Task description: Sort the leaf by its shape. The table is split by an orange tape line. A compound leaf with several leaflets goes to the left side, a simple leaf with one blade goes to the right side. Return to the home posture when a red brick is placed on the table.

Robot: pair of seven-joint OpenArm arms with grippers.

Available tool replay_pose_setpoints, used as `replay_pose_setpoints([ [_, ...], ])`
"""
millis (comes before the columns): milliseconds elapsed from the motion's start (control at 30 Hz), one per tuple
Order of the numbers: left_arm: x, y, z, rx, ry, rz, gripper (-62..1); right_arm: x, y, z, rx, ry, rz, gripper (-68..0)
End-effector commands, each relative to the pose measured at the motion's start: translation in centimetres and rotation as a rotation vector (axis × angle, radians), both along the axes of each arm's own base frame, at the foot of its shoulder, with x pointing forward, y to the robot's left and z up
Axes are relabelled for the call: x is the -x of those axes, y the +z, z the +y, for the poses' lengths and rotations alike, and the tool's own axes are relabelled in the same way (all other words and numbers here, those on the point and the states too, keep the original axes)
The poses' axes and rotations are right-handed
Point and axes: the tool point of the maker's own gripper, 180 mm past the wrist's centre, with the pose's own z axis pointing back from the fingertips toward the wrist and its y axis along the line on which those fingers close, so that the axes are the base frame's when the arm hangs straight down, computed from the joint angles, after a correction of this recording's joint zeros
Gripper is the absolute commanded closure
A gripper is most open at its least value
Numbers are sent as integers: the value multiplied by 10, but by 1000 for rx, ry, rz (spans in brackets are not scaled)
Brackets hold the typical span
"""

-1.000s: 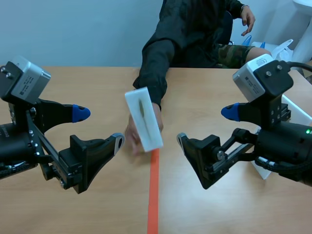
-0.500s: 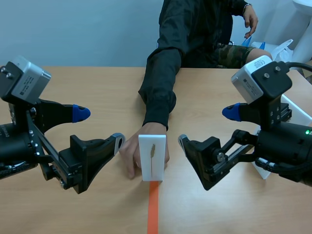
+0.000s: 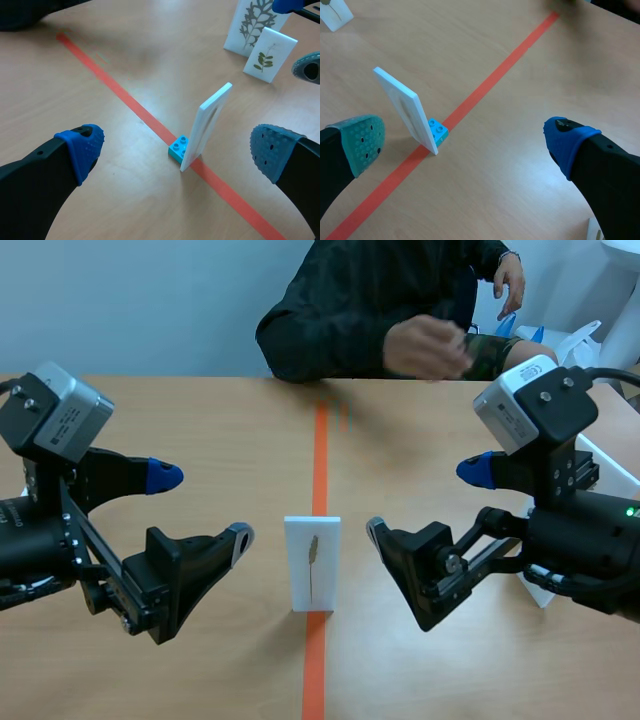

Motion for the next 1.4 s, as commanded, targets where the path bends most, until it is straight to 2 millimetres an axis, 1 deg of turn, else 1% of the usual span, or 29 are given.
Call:
replay_pose_setpoints([
  [0,2,2,-6,19,-15,-4,-623,-6,12,-3,-9,-10,-43,-678],
  [133,9,-10,-15,-27,-56,1,-623,-6,12,-3,-9,-10,-43,-678],
  [267,8,-27,-20,-13,-68,35,-623,-6,12,-3,-6,-10,-43,-678],
  [367,3,-42,-22,-23,-80,33,-623,-6,11,-4,-1,-10,-44,-678],
  [600,-20,-64,-22,1,-68,33,-623,-7,12,-3,-4,-10,-48,-678],
  [700,-26,-73,-29,8,-80,38,-623,-7,12,-5,-1,-14,-50,-678],
  [833,-25,-88,-42,20,-104,73,-623,-9,13,-8,6,-23,-54,-678],
  [900,-26,-89,-48,45,-113,68,-623,-9,12,-9,14,-23,-56,-678],
  [1033,-32,-84,-59,93,-121,40,-623,-9,12,-9,18,-23,-55,-678],
  [1167,-38,-85,-63,101,-113,44,-623,-9,12,-9,21,-23,-56,-678],
  [1367,-39,-85,-67,87,-132,26,-623,-9,11,-9,24,-23,-56,-678],
])
